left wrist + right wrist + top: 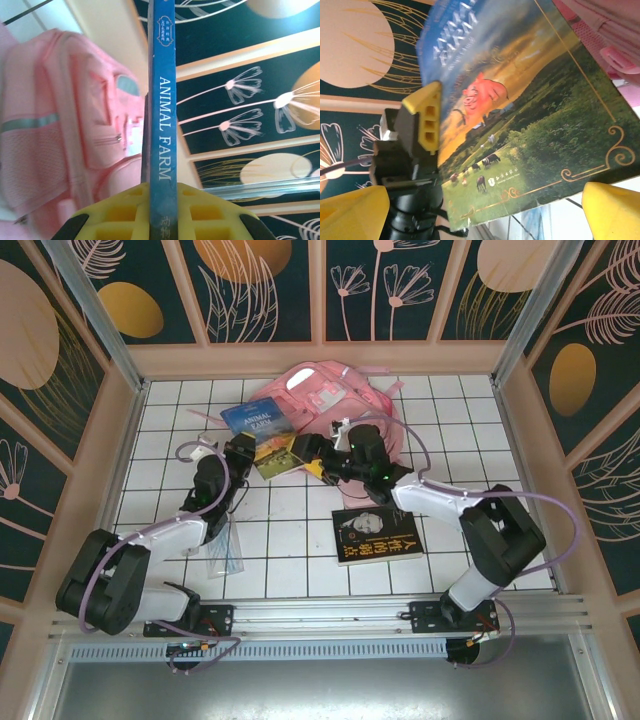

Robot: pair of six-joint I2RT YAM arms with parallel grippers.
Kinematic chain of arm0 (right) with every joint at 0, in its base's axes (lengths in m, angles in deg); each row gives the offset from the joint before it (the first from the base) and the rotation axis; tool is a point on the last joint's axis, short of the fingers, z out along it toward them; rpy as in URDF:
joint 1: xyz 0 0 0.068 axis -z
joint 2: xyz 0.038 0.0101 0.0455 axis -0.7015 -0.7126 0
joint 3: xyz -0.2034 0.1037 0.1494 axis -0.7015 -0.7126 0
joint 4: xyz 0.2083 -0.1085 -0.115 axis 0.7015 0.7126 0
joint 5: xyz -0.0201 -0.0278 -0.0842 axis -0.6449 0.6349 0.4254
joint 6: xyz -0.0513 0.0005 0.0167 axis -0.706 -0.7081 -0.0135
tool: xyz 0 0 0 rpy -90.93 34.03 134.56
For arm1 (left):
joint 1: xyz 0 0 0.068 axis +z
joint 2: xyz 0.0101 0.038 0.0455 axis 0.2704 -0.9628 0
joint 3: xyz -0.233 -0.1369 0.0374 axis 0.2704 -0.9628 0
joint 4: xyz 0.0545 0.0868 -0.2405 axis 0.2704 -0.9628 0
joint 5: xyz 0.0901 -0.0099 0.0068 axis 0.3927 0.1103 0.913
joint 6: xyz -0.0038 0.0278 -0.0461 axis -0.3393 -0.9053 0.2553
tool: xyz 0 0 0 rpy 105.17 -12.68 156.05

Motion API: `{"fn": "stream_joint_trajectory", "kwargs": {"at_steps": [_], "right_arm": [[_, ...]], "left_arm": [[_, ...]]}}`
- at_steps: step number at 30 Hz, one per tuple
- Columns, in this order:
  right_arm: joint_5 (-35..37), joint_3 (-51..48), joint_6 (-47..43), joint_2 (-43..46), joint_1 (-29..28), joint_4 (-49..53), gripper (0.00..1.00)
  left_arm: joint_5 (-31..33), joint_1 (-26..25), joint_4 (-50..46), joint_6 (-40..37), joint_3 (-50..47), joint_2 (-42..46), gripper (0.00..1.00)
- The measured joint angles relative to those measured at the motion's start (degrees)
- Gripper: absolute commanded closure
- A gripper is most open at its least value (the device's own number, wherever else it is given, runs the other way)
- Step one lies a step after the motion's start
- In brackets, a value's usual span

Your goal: Pack the student bag

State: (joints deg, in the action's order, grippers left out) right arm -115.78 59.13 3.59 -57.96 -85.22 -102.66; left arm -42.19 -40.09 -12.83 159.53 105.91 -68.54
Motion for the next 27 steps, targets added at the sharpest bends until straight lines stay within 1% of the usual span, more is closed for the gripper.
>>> {"fn": "stream_joint_trajectory", "kwargs": {"at_steps": [6, 11, 12, 13, 14, 16, 17, 18, 20, 21, 22, 23, 24, 25, 26, 27], "right_arm": [[-2.0, 0.0, 5.8, -5.5, -0.8, -8.5, 0.01], [-3.3, 0.1, 9.4, -8.8, -1.0, -13.5, 0.01], [-3.3, 0.1, 9.8, -8.9, -1.0, -14.0, 0.05], [-3.2, 0.0, 10.2, -8.9, -0.9, -14.8, 0.13], [-3.0, 0.0, 10.7, -8.9, -0.9, -16.0, 0.25], [-2.5, 0.0, 11.0, -8.9, -0.7, -18.4, 0.63], [-2.0, 0.0, 11.1, -8.9, -0.5, -19.3, 0.87], [-1.5, 0.0, 11.1, -8.9, -0.3, -19.5, 1.0], [-1.5, 0.0, 11.2, -8.9, 0.2, -20.8, 1.0], [-1.6, 0.0, 11.1, -8.5, 0.4, -21.2, 1.0], [-1.5, 0.0, 10.7, -8.2, 0.5, -21.1, 1.0], [-1.6, 0.0, 10.7, -8.1, 0.9, -20.8, 1.0], [-1.5, -0.1, 10.6, -8.1, 1.4, -20.8, 1.0], [-1.3, -0.1, 10.6, -8.0, 1.9, -20.5, 1.0], [-1.2, -0.1, 10.1, -7.6, 2.9, -19.3, 1.0], [-1.2, -0.2, 9.3, -7.1, 4.3, -17.7, 1.0]], "left_arm": [[4.5, -2.3, 6.9, 0.7, 0.0, -1.4, 1.0], [5.2, -4.2, 10.7, 1.2, 0.1, -3.3, 1.0], [5.2, -4.4, 11.0, 1.2, 0.1, -3.7, 1.0], [5.2, -4.5, 11.1, 1.5, 0.1, -3.9, 1.0], [5.3, -4.6, 11.3, 1.7, 0.1, -4.1, 1.0], [5.4, -5.0, 11.6, 2.6, 0.1, -4.7, 1.0], [5.6, -5.3, 11.8, 3.1, 0.1, -5.0, 1.0], [6.1, -5.6, 12.2, 3.8, 0.1, -5.2, 1.0], [6.9, -5.6, 12.1, 5.0, 0.1, -5.9, 1.0], [6.8, -5.6, 12.2, 5.4, 0.1, -6.5, 0.91], [6.8, -5.7, 12.2, 5.7, 0.4, -7.0, 0.74], [6.4, -5.8, 12.2, 5.6, 0.9, -7.3, 0.5], [5.4, -6.0, 12.1, 5.4, 1.3, -7.5, 0.29], [4.3, -6.3, 11.8, 5.1, 1.7, -7.6, 0.18], [2.9, -6.8, 11.1, 4.5, 2.3, -7.6, 0.1], [1.4, -7.1, 9.4, 3.5, 3.5, -7.6, 0.09]]}}
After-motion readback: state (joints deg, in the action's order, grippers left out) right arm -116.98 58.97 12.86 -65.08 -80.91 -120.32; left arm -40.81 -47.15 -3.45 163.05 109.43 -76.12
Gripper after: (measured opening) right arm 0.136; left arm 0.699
